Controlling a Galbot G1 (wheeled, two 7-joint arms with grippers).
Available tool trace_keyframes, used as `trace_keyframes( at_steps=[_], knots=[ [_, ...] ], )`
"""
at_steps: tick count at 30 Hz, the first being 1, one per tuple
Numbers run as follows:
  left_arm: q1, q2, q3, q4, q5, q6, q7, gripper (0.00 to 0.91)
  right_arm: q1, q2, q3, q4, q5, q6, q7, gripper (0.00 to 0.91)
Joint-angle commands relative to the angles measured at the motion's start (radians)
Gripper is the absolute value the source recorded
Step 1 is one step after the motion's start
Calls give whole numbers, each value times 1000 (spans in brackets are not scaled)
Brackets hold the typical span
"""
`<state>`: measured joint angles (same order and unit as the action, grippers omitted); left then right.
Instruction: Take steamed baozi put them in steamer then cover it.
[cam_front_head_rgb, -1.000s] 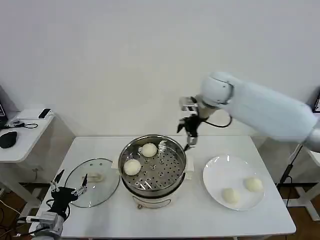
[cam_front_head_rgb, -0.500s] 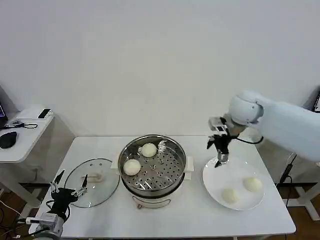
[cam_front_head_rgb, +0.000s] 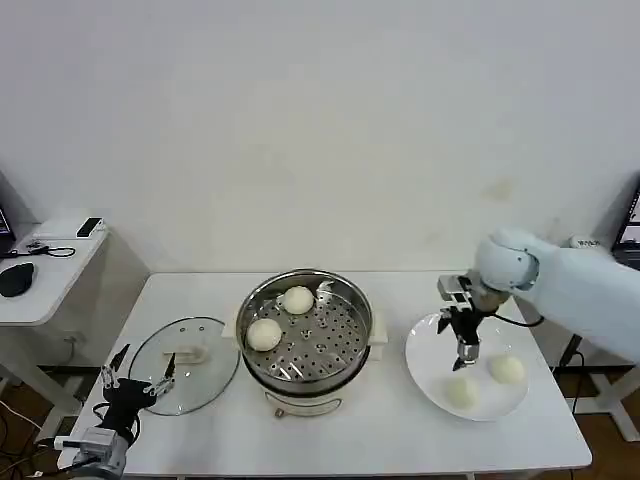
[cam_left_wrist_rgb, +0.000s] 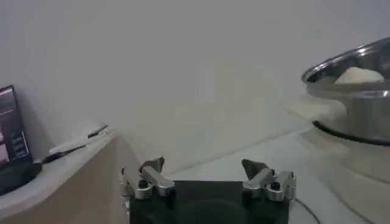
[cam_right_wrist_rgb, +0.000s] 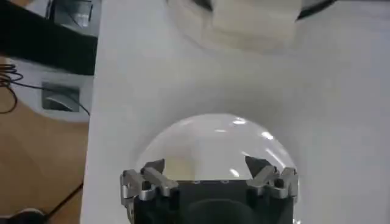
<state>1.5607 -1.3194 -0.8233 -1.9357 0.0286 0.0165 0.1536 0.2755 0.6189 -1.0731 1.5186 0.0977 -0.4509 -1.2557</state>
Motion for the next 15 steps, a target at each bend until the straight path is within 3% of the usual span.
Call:
trace_keyframes(
  at_steps=[1, 15],
  knots=[
    [-1, 1, 0, 8, 3, 0, 1, 907, -161, -19, 112, -27, -63, 11, 2, 907],
    [-9, 4, 2, 25, 8, -1, 2, 907, -254, -20, 152, -67, -159, 49, -5, 907]
  ],
)
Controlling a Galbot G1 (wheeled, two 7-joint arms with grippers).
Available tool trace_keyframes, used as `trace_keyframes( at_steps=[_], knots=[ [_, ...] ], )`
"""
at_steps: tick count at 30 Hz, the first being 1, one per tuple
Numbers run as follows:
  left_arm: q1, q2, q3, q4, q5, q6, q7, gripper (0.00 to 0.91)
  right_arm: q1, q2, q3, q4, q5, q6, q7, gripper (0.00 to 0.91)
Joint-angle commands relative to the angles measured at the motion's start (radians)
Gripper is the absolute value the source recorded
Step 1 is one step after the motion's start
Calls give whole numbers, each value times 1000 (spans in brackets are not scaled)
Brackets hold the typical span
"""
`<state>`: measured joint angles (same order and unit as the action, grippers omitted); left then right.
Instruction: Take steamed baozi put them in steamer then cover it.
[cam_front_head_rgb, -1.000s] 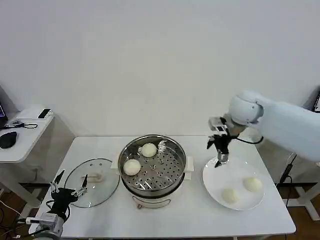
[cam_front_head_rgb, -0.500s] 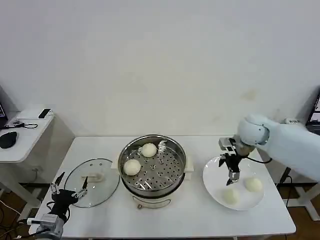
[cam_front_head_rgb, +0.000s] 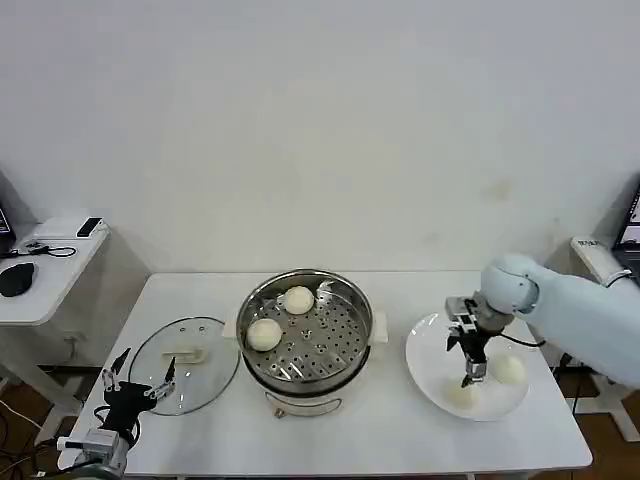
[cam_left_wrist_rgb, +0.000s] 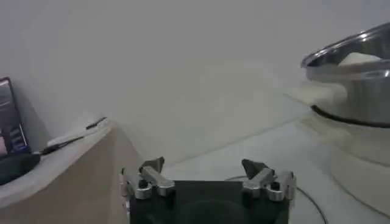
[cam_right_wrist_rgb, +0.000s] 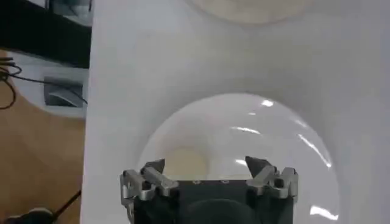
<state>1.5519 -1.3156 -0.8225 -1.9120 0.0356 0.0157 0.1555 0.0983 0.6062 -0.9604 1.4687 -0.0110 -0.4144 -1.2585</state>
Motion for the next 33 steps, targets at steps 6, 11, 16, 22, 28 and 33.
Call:
trace_keyframes(
  at_steps=[6, 11, 16, 22, 28, 33],
  knots=[
    [1, -2, 4, 3, 1, -1, 0, 907, -119, -5, 64, -19, -64, 12, -4, 907],
    [5, -3, 1, 2, 1, -2, -2, 907, -145, -3, 77, -27, -87, 16, 3, 907],
    [8, -6, 1, 3, 1, -2, -3, 907, -154, -5, 83, -40, -98, 23, 7, 907],
    [9, -6, 1, -4, 0, -1, -1, 907, -173, 2, 96, -47, -108, 23, 13, 907],
    [10, -9, 2, -5, 1, -1, -1, 907, -185, 13, 105, -55, -114, 22, 23, 907],
    [8, -8, 3, -1, 1, -1, -1, 907, -187, 21, 106, -59, -116, 20, 30, 907]
  ],
)
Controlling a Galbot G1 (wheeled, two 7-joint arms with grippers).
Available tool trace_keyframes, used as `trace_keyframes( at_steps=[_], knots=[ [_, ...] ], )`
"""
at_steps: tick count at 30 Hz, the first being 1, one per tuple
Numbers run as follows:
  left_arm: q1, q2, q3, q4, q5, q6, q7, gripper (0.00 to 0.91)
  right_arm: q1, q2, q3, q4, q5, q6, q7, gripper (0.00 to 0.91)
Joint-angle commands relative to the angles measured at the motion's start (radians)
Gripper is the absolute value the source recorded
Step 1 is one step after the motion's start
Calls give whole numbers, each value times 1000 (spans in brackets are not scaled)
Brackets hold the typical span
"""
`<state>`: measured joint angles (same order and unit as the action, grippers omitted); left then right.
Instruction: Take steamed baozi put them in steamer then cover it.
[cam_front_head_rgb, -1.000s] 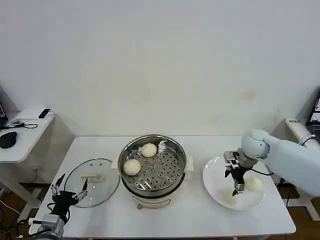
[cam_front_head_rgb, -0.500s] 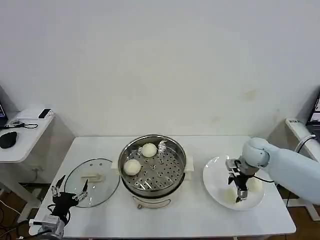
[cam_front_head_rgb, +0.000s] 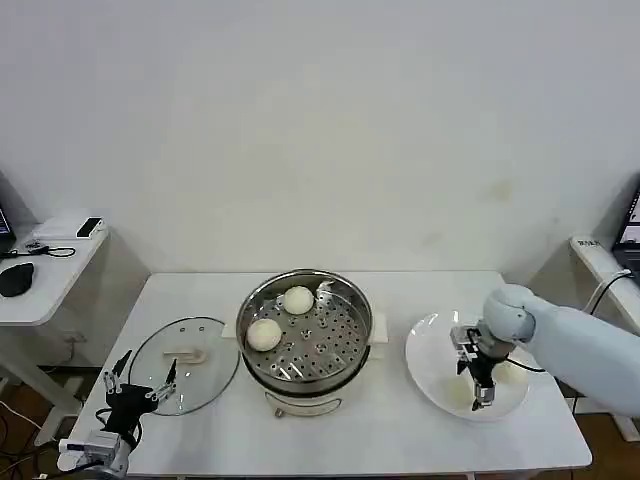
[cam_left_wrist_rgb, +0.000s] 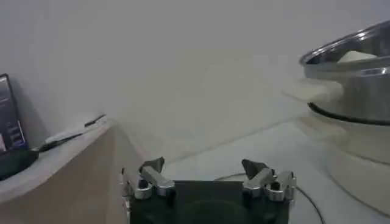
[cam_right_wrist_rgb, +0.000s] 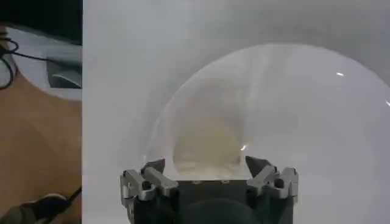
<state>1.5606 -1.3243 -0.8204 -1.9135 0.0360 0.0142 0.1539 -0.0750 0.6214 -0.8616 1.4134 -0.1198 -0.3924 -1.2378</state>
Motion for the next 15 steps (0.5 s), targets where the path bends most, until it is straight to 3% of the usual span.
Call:
trace_keyframes(
  at_steps=[1, 7, 10, 15],
  knots=[
    [-1, 0, 1, 1, 1, 1, 0, 907, -14, 8, 7, -6, -6, -4, 15, 907],
    [-2, -1, 2, 3, 2, 1, 0, 907, -13, 17, 8, -17, 1, -14, 32, 907],
    [-3, 1, 2, 5, 1, 1, 0, 907, -11, 16, 8, -20, 1, -13, 30, 776],
    [-7, 0, 4, 8, 2, 1, 0, 907, -13, 15, 8, -21, 1, -12, 27, 715]
  ],
)
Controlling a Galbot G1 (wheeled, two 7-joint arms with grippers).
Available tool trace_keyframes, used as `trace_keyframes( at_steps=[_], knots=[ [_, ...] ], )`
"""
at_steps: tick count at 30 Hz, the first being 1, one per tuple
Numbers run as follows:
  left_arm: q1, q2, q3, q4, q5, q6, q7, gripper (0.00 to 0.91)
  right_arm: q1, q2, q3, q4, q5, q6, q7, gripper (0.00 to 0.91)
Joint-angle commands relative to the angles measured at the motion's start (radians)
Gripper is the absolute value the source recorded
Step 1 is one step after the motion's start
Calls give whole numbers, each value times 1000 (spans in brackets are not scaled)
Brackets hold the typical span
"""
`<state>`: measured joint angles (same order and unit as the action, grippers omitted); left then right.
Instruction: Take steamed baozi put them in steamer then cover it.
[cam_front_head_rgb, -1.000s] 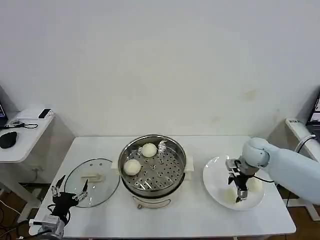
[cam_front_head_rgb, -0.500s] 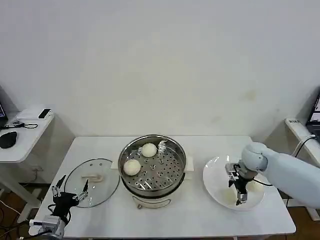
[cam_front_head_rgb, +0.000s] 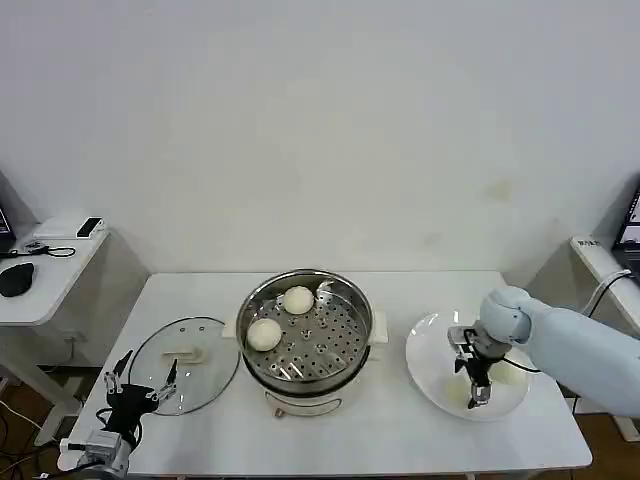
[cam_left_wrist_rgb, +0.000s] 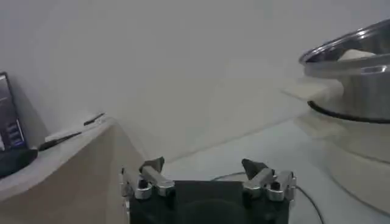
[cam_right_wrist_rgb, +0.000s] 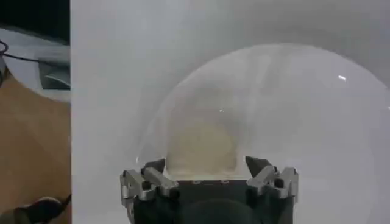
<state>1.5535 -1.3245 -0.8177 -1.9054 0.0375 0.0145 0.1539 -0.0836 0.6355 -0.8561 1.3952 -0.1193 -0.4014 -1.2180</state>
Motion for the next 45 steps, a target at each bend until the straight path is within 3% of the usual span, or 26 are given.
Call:
trace_keyframes(
  at_steps=[1, 10, 20, 27, 36, 45],
  knots=[
    [-1, 0, 3, 1, 1, 1, 0, 907, -5, 2, 2, -3, 1, -3, 7, 705],
    [-2, 0, 3, 2, 1, 1, 0, 907, -3, 3, 5, -3, 2, -5, 4, 615],
    [-4, -2, 4, 3, 1, 0, 0, 907, 25, -23, 4, 13, 15, -6, 2, 615],
    [-12, 1, 9, 10, 1, 0, 1, 907, 214, -29, -8, 24, 77, -4, -10, 615],
    [-18, 0, 10, 3, -1, -2, 1, 907, 496, 135, -48, -34, 187, -1, -47, 615],
    [-7, 5, -1, -13, -8, -3, 0, 907, 597, 327, -55, -83, 236, 19, -51, 615]
  ],
)
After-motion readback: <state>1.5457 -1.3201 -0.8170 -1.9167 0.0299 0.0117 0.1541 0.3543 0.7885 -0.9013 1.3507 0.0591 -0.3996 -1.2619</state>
